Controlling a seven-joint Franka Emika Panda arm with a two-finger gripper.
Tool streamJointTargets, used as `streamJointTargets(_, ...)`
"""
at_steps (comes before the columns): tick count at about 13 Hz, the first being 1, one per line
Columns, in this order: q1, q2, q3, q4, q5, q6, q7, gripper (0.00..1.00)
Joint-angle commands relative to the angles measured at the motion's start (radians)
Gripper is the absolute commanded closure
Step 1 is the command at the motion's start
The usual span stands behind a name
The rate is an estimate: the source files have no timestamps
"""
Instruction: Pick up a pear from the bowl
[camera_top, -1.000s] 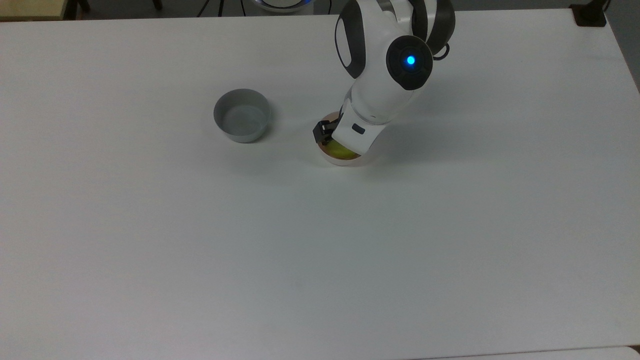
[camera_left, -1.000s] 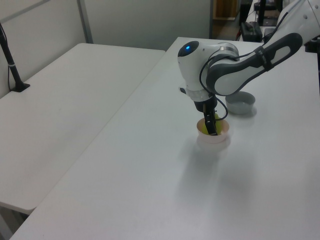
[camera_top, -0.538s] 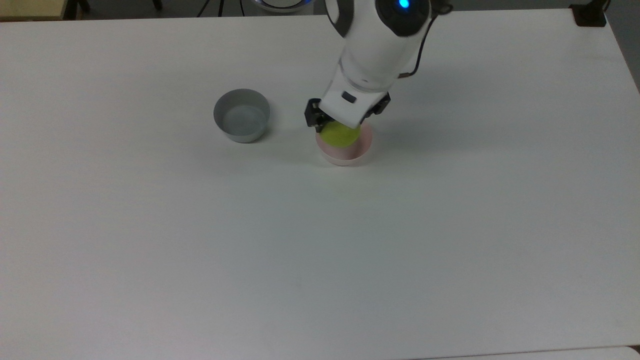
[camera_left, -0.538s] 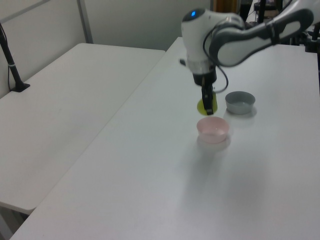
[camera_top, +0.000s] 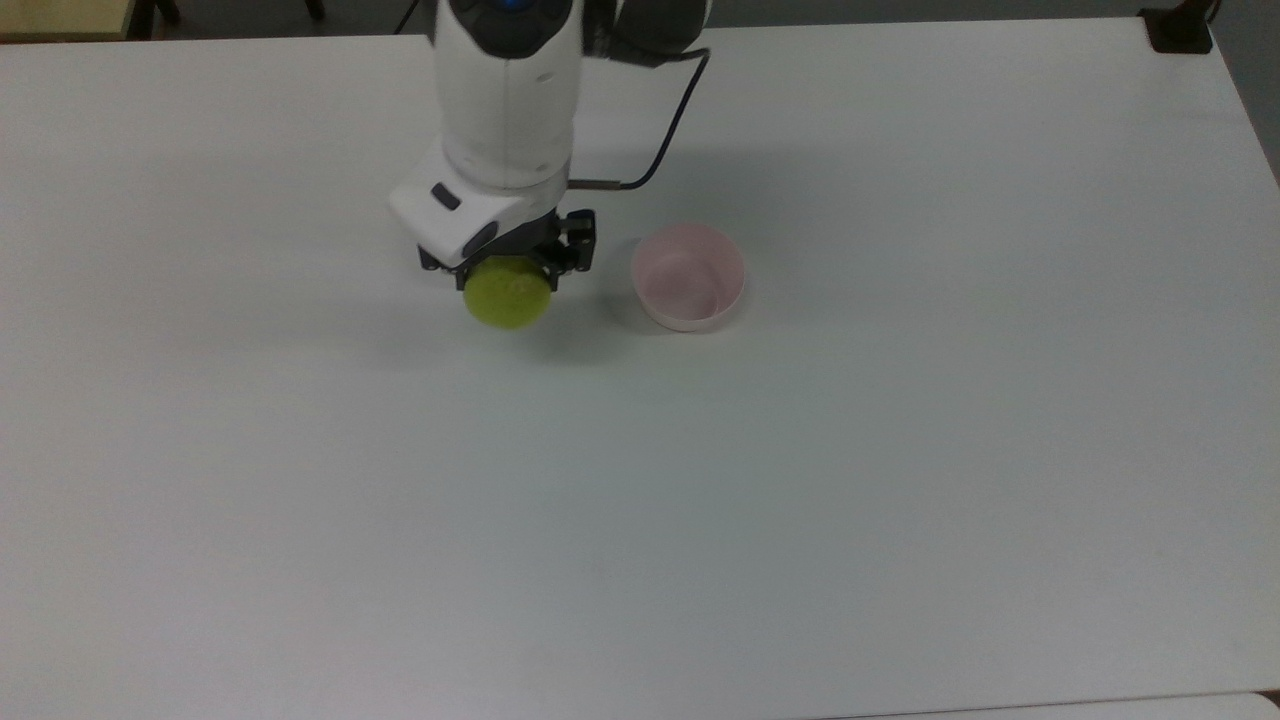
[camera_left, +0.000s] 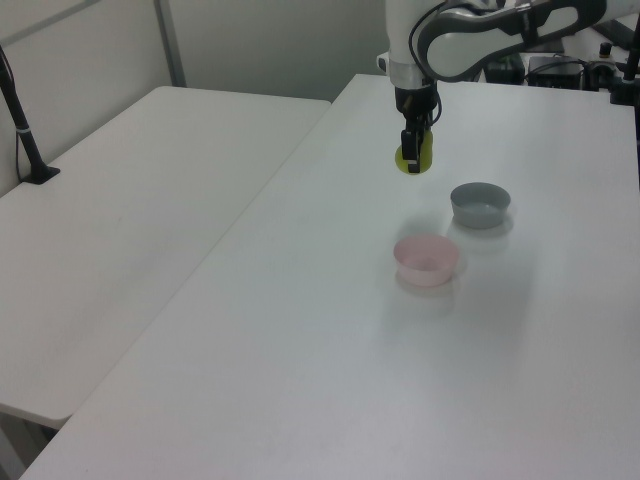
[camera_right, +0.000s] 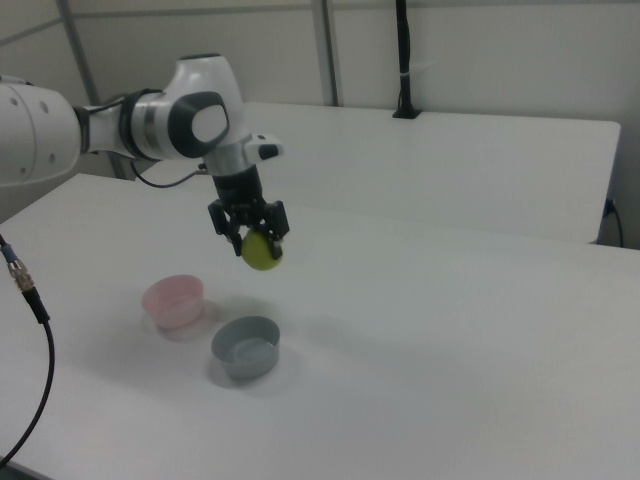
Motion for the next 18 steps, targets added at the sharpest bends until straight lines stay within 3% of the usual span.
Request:
streamJointTargets(1, -0.013, 0.091, -0.002, 0.021, 0.006, 0.06, -0.005, 0.64)
streamJointTargets(4, -0.022, 0.137, -0.002, 0.019, 0.001, 0.105, -0.004, 0.6)
streamJointTargets(8, -0.03, 0.157, -0.002, 0.015, -0.011, 0.152, -0.004, 0.4)
streamJointTargets(9, -0.03, 0.157, -0.002, 0.012, -0.022, 0.169, -0.004, 0.27)
streamJointTargets(10, -0.03, 0.157, -0.002, 0.012, -0.022, 0.169, -0.002, 0.07)
streamJointTargets(11, -0.03, 0.154, -0.002, 0.012, -0.022, 0.168, -0.004, 0.0)
streamJointTargets(15, -0.028, 0.084, -0.004, 0.015, -0.017, 0.151, 0.01, 0.0)
streamJointTargets(18, -0.031, -0.086, -0.002, -0.002, -0.011, 0.01, 0.044, 0.0)
